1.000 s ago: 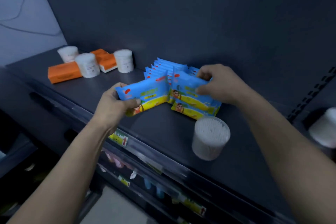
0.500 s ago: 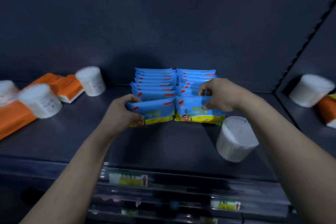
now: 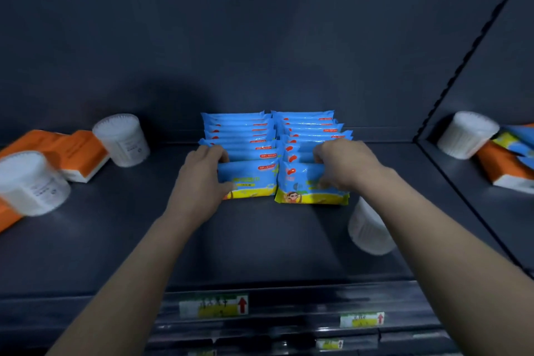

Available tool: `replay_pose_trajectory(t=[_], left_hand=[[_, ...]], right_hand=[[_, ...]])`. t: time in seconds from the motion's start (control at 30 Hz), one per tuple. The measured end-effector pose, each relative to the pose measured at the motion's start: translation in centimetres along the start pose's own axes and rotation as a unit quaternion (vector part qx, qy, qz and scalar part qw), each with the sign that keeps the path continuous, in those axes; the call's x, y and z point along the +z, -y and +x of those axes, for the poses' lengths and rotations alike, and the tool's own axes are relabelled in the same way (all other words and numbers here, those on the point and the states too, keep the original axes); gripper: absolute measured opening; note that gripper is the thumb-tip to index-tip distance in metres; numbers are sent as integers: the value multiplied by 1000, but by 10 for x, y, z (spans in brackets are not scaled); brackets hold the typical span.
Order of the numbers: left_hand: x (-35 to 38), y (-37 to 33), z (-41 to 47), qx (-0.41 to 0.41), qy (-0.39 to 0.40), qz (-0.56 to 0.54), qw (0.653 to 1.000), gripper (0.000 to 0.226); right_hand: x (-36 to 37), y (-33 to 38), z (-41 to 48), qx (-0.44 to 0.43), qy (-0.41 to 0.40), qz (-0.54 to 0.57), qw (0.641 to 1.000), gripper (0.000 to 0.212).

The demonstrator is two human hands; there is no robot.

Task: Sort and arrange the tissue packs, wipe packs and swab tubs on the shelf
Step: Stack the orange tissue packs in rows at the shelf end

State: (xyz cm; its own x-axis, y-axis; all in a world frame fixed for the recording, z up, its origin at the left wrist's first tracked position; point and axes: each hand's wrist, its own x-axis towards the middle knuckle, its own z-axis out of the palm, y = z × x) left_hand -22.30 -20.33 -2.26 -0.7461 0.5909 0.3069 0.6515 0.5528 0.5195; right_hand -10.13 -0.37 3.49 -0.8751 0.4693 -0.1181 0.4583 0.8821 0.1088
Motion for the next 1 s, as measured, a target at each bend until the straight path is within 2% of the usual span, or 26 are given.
replay_pose_trajectory(t=[0.2, 0.4, 0.7, 0.87, 1.0], left_hand=[[6, -5, 2, 5, -45, 45, 998, 41], [7, -9, 3, -1, -51, 67, 996, 41], [8, -11, -6, 29, -86, 125, 988, 55], [6, -19, -5, 54, -115, 132, 983, 49], [8, -35, -5, 100, -118, 66, 986, 34]], right_hand=[[4, 0, 5, 1, -27, -37, 999, 28], [2, 3, 2, 12, -24, -2, 1000, 36], [-10, -6, -7, 2, -59, 9, 998, 31], [-14, -13, -14, 14, -87, 70, 994, 23], [-16, -16, -24, 9, -101, 114, 988, 21]])
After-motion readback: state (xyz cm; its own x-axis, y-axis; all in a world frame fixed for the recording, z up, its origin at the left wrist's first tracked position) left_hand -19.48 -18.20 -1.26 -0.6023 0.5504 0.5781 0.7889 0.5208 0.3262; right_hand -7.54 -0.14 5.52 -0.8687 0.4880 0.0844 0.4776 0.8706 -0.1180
